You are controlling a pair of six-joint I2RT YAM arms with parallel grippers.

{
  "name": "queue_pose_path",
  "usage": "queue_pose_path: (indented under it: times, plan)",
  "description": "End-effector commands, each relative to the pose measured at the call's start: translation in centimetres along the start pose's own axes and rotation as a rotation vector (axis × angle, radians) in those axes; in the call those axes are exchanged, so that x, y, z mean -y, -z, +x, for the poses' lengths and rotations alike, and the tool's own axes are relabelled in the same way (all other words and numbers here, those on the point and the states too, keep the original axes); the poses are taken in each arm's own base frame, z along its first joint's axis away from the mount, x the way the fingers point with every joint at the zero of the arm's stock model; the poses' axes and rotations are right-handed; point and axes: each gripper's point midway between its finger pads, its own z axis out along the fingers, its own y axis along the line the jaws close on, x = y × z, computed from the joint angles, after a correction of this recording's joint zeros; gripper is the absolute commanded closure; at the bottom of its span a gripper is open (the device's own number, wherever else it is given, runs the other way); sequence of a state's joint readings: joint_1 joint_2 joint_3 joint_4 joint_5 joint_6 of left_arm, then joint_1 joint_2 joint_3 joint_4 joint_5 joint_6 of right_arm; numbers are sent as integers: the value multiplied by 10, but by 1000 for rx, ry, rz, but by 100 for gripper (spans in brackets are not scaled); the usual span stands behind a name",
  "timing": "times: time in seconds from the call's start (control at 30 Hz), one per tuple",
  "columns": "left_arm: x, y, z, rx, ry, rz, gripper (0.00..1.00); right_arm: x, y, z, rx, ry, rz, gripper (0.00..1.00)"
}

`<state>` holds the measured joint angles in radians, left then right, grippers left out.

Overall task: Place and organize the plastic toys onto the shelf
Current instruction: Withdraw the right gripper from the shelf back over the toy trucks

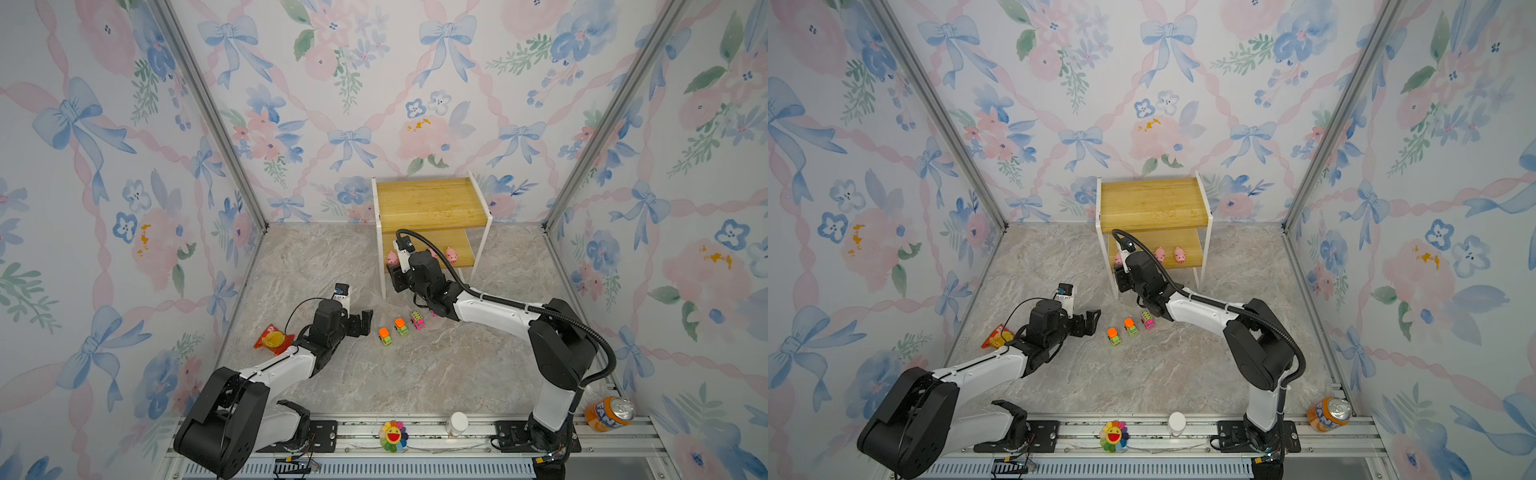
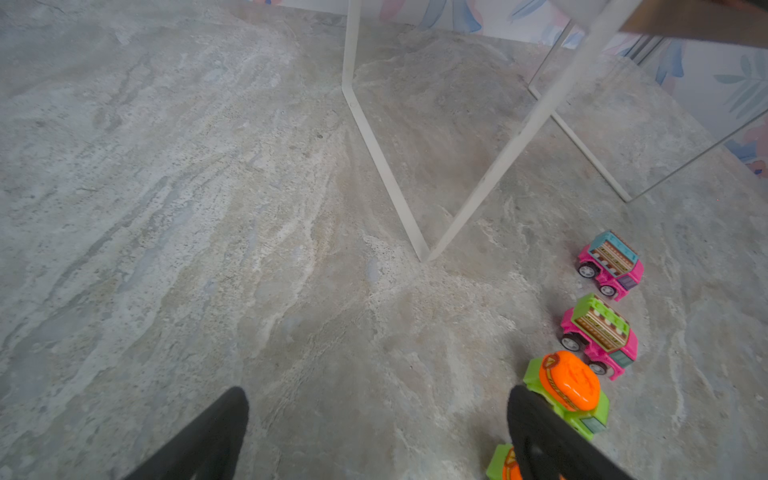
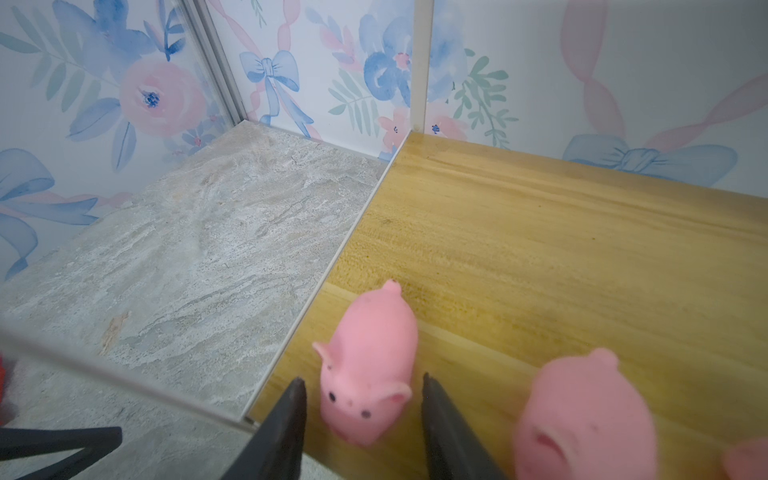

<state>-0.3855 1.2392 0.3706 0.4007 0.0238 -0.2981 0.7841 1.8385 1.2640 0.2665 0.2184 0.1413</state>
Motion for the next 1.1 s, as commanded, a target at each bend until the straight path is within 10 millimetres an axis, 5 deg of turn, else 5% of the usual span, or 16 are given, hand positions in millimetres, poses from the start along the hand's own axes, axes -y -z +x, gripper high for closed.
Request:
queue_pose_path:
  times: [0.0,0.27,0.5,0.6,0.73,0.87,1.07]
  plan:
    - [-2,-2,-5,5,-10,-10,2,5,11,-8,19,20,15,52]
    - [-2,-2,-5,4,-5,-6,2,-1,43,-5,-14,96,18,49]
    - [-1,-2,-5,4,-3,-3,2,-12,100,12,-114,177,-59,45]
    - [-2,-2,-5,2,-5,-6,2,-14,133,30,-140,164,-116,45]
    - [-2,-5,-1,-13,-1,-3,2,20,163,67,-171,12,-103,44]
    - [0,-9,3,-36,0,9,2,54,172,115,-219,-152,-66,45]
    - [3,-13,5,-47,1,16,2,72,166,160,-295,-196,-31,47]
